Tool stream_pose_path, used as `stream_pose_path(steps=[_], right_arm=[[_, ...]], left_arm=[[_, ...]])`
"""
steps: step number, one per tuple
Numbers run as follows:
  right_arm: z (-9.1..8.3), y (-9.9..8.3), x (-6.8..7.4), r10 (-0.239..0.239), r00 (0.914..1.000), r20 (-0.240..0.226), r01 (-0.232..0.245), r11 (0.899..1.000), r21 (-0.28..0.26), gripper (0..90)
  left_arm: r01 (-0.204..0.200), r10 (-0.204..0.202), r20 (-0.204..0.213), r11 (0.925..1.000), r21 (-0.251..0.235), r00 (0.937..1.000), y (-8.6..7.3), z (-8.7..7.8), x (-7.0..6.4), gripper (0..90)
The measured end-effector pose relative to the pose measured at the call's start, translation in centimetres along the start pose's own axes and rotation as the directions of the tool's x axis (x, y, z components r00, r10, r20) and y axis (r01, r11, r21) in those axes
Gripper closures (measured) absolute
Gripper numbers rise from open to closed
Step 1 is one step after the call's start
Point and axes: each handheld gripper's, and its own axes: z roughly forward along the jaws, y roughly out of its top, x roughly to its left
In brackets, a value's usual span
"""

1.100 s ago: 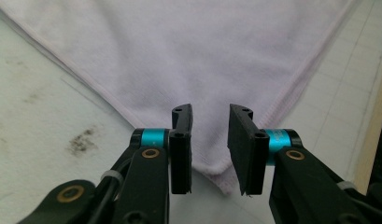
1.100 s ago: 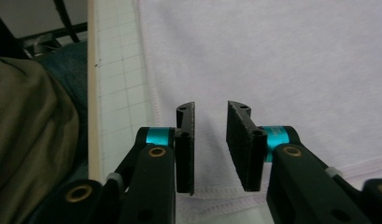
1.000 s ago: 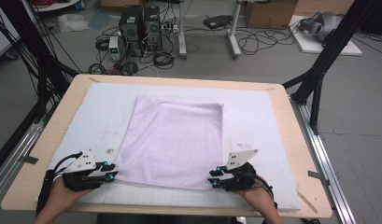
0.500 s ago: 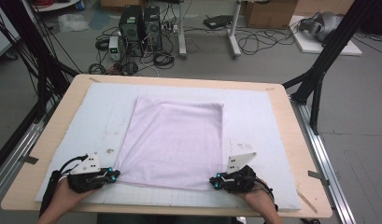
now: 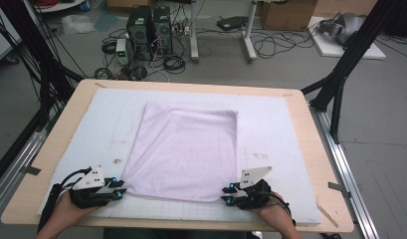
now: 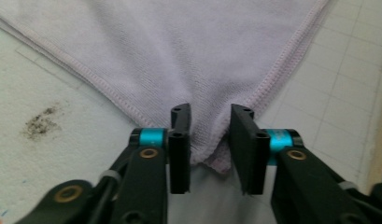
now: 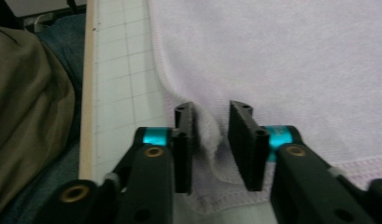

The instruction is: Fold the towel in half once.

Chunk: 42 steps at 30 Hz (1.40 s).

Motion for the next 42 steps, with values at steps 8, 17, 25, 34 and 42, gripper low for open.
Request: stream_pose_path(steps=[8, 17, 25, 34, 42], right_arm=[[-0.6, 0.2, -0.2, -0.018, 0.9998, -0.003, 0.018, 1.0, 0.001, 85.6], [-2.9, -0.2, 0.1, -0.017, 0.9996, -0.024, 0.015, 0.998, -0.054, 86.0], [-2.1, -0.3, 0.2, 0.016, 0.9971, -0.075, -0.02, 0.999, -0.043, 69.3], [-3.8, 0.2, -0.7, 0.06, 0.996, -0.067, -0.068, 0.99, -0.126, 61.5], [-2.5, 0.8, -1.0, 0.054, 0.9971, -0.054, -0.059, 0.993, -0.103, 63.7]], left_arm=[[0.006, -0.006, 0.0, 0.9999, 0.01, 1.0, 0.5, -0.2, -0.4, 84.6], [-0.013, 0.014, 0.024, 0.9994, -0.032, 0.9996, 1.2, -1.7, -2.3, 85.0], [-0.008, 0.008, 0.002, 0.9999, -0.008, 1.0, 0.8, -1.0, -1.6, 81.9], [0.049, -0.048, 0.013, 0.9966, -0.067, 0.9988, 1.3, -2.0, -0.6, 57.7], [0.082, -0.081, 0.007, 0.992, -0.097, 0.9967, 2.4, -0.5, 0.6, 57.8]])
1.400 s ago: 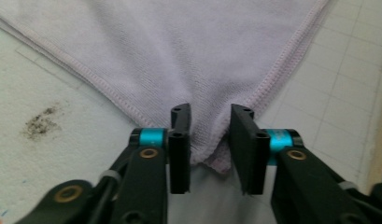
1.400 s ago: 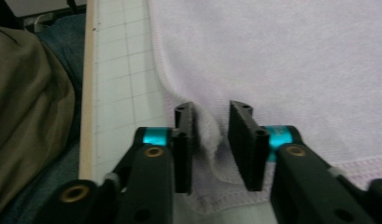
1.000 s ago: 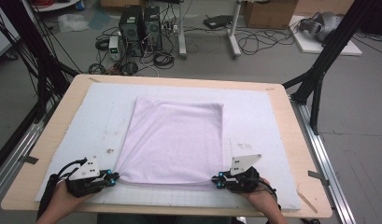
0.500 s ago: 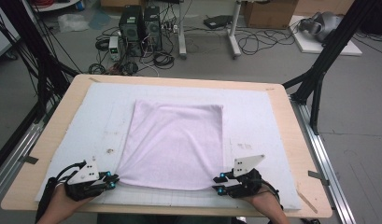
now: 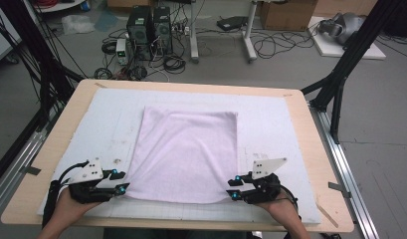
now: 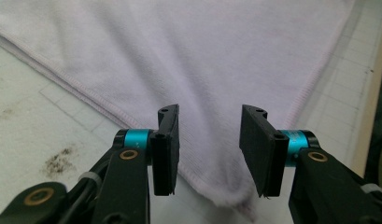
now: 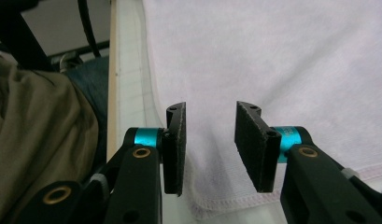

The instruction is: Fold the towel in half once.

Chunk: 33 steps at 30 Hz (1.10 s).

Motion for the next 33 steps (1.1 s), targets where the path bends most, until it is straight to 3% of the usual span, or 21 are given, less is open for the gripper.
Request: stream_pose_path(steps=[5, 8, 15, 20, 25, 30, 33], right_arm=[[1.6, -1.2, 0.2, 0.009, 0.999, -0.044, -0.003, 0.992, 0.129, 69.2], [1.2, -1.2, 0.1, 0.015, 0.9987, -0.049, -0.01, 0.995, 0.1, 68.3], [-0.2, 1.5, -2.3, 0.024, 0.999, 0.039, -0.027, 0.998, 0.064, 63.1], [-0.5, 3.6, -5.2, 0.025, 0.9949, 0.097, -0.028, 0.999, 0.034, 62.6], [-0.7, 5.4, -8.9, 0.054, 0.9841, 0.169, -0.059, 0.998, 0.023, 62.2], [-0.9, 6.8, -14.0, 0.111, 0.9665, 0.232, -0.121, 0.992, 0.03, 59.3], [-1.0, 7.8, -16.7, 0.142, 0.949, 0.282, -0.155, 0.988, 0.024, 57.0]], left_arm=[[0.008, -0.008, -0.001, 0.9999, -0.012, 1.0, 0.4, 0.2, 0.5, 57.3], [0.016, -0.016, 0.004, 0.9997, -0.016, 0.9999, 0.6, 0.2, 0.6, 56.5], [0.02, -0.02, 0.002, 0.9998, -0.004, 0.9998, 1.0, 1.0, 0.9, 54.8], [0.03, -0.03, 0.001, 0.9996, -0.001, 0.9996, 1.4, 1.8, 1.6, 53.8], [0.045, -0.045, 0.008, 0.999, -0.002, 0.9989, 2.2, 2.6, 2.6, 53.2], [0.052, -0.052, -0.002, 0.9986, -0.014, 0.9986, 3.2, 3.5, 3.8, 52.8], [0.067, -0.067, -0.004, 0.9974, -0.029, 0.9978, 3.7, 4.0, 4.3, 52.0]])
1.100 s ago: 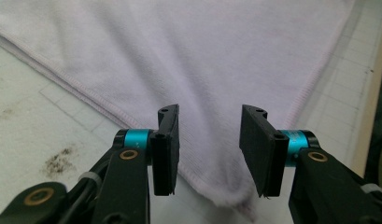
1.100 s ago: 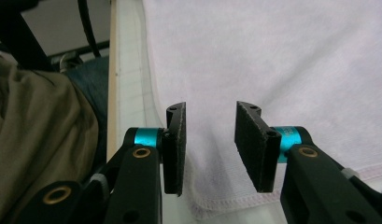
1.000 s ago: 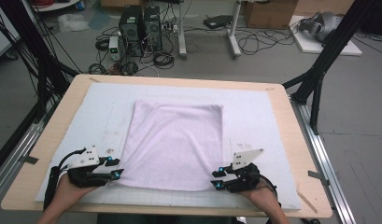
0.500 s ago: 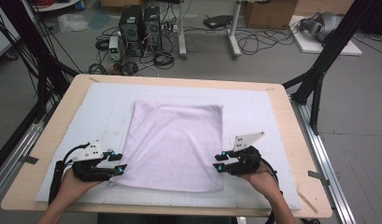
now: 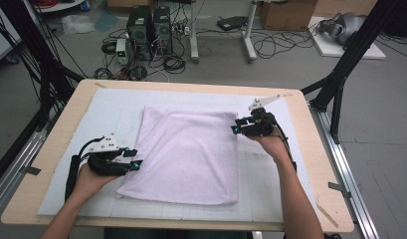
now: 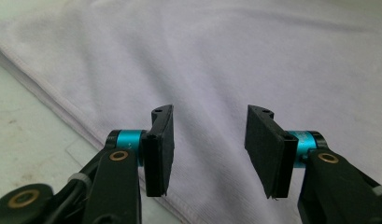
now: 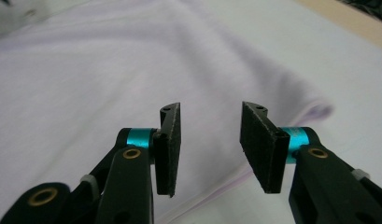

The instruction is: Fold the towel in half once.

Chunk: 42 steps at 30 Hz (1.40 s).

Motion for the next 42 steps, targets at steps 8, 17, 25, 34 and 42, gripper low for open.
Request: stream_pose_path(steps=[8, 17, 25, 34, 42], right_arm=[[2.3, 2.6, -3.6, 0.047, 0.9923, 0.115, -0.047, 0.999, 0.001, 50.3], [3.9, 2.6, -2.4, 0.01, 0.9977, 0.066, -0.017, 0.995, 0.095, 84.6], [5.6, 3.4, 4.8, -0.161, 0.9721, -0.17, 0.197, 0.955, 0.224, 72.9], [4.9, 3.2, 3.2, -0.07, 0.9975, 0.011, 0.069, 0.991, 0.114, 63.2], [8.2, 0.7, 2.2, -0.031, 0.9975, 0.064, 0.017, 0.979, 0.203, 72.0]], left_arm=[[0.019, -0.019, -0.01, 0.9998, -0.011, 0.9998, -0.5, -0.1, 0.4, 49.6], [0.011, -0.011, 0.005, 0.9998, -0.015, 0.9999, -0.6, -0.2, 0.1, 49.1], [0.011, -0.011, -0.003, 0.9999, -0.01, 0.9999, -0.9, -0.4, -0.1, 48.8], [0.013, -0.013, 0.007, 0.9999, -0.009, 0.9999, -0.6, 0.2, -0.3, 47.6], [0.015, -0.015, 0.008, 0.9999, 0.002, 0.9999, -0.9, 0.3, -0.1, 47.3]])
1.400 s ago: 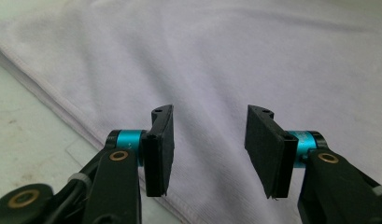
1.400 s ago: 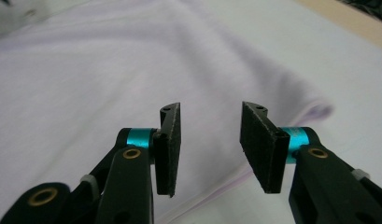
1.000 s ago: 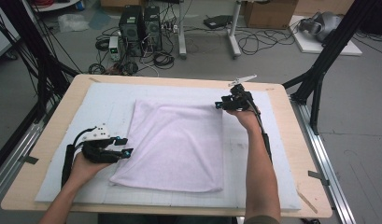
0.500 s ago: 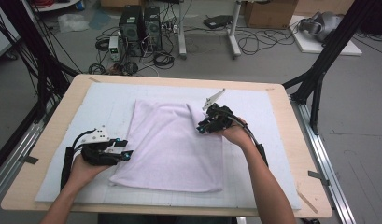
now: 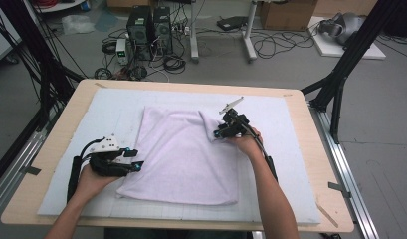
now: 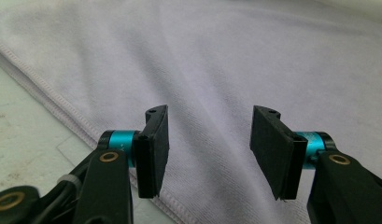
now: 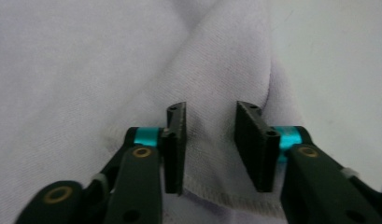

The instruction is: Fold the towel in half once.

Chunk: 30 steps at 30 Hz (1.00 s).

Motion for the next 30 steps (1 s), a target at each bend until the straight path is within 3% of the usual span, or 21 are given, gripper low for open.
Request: stream_pose_path(steps=[2, 5, 7, 8, 9, 10, 11, 12, 14, 15, 17, 19, 21, 23, 25, 28, 30], right_arm=[[-0.1, -0.1, 0.1, 0.0, 0.9999, -0.01, 0.0, 1.0, -0.009, 85.0], [-0.9, 0.5, 0.0, -0.033, 0.9994, -0.013, 0.033, 0.999, -0.009, 86.1], [-1.9, 1.1, -0.7, -0.055, 0.9973, 0.048, 0.056, 0.998, -0.03, 86.0], [-2.7, 1.4, -1.9, -0.04, 0.9931, 0.11, 0.043, 0.999, -0.021, 84.9], [-3.6, 1.5, -3.2, 0.014, 0.9787, 0.205, -0.008, 0.999, -0.031, 84.0], [-4.6, 1.3, -4.4, 0.085, 0.9682, 0.235, -0.068, 0.995, -0.079, 81.6], [-5.4, 1.0, -5.3, 0.15, 0.9589, 0.241, -0.119, 0.984, -0.136, 76.3], [-5.7, 0.9, -5.5, 0.158, 0.9571, 0.243, -0.122, 0.98, -0.158, 74.4], [-5.5, 0.8, -5.2, 0.116, 0.9741, 0.194, -0.092, 0.987, -0.129, 69.7], [-5.2, 0.7, -4.9, 0.095, 0.9779, 0.186, -0.076, 0.992, -0.105, 67.9], [-4.7, 0.4, -4.7, 0.093, 0.9872, 0.129, -0.077, 0.989, -0.124, 64.7], [-4.2, 0.3, -4.8, 0.118, 0.991, 0.063, -0.108, 0.985, -0.135, 60.4], [-3.9, 0.5, -4.6, 0.103, 0.9946, 0.012, -0.1, 0.983, -0.155, 58.8], [-4.3, 0.9, -4.1, 0.076, 0.9971, -0.002, -0.075, 0.979, -0.191, 60.6], [-4.6, 1.3, -3.6, 0.057, 0.9983, -0.012, -0.058, 0.979, -0.194, 61.6], [-3.9, 1.2, -3.2, 0.05, 0.9988, 0.001, -0.049, 0.992, -0.119, 60.9], [-2.9, 0.9, -3.2, 0.042, 0.9977, 0.053, -0.038, 0.998, -0.058, 61.7]], left_arm=[[-0.002, 0.002, 0.002, 1.0, 0.004, 1.0, 0.0, 0.1, 0.0, 47.3], [-0.003, 0.003, 0.006, 1.0, 0.005, 1.0, 0.0, 0.1, 0.0, 47.3], [-0.002, 0.002, 0.005, 1.0, 0.006, 1.0, 0.0, 0.2, -0.1, 47.3], [0.0, 0.0, 0.004, 1.0, 0.006, 1.0, -0.1, 0.3, -0.1, 47.3], [-0.004, 0.004, 0.004, 1.0, 0.007, 1.0, -0.1, 0.3, -0.2, 47.3], [-0.008, 0.008, 0.001, 0.9999, 0.009, 1.0, -0.1, 0.3, -0.2, 47.3], [-0.01, 0.01, 0.002, 0.9999, 0.009, 0.9999, -0.1, 0.2, -0.2, 47.3], [-0.011, 0.011, 0.0, 0.9999, 0.006, 0.9999, 0.0, 0.2, -0.1, 47.3], [0.006, -0.006, -0.002, 1.0, 0.002, 1.0, -0.1, 0.3, 0.1, 47.2], [0.005, -0.005, -0.002, 1.0, 0.005, 1.0, -0.1, 0.4, 0.2, 47.1], [0.0, 0.0, 0.001, 0.9999, 0.014, 1.0, -0.1, 0.4, 0.0, 46.8], [-0.01, 0.01, 0.001, 0.9999, 0.013, 1.0, -0.1, 0.4, -0.2, 46.8], [-0.015, 0.015, -0.001, 0.9998, 0.014, 0.9999, -0.2, 0.3, -0.2, 46.8], [-0.01, 0.01, -0.005, 0.9999, 0.009, 0.9999, -0.2, 0.1, 0.0, 46.8], [-0.002, 0.002, -0.008, 1.0, 0.004, 1.0, -0.2, 0.1, 0.1, 46.8], [-0.006, 0.007, -0.004, 0.9999, 0.012, 1.0, -0.2, 0.3, 0.0, 46.8], [-0.015, 0.015, -0.003, 0.9998, 0.015, 0.9999, -0.1, 0.3, -0.2, 46.8]])
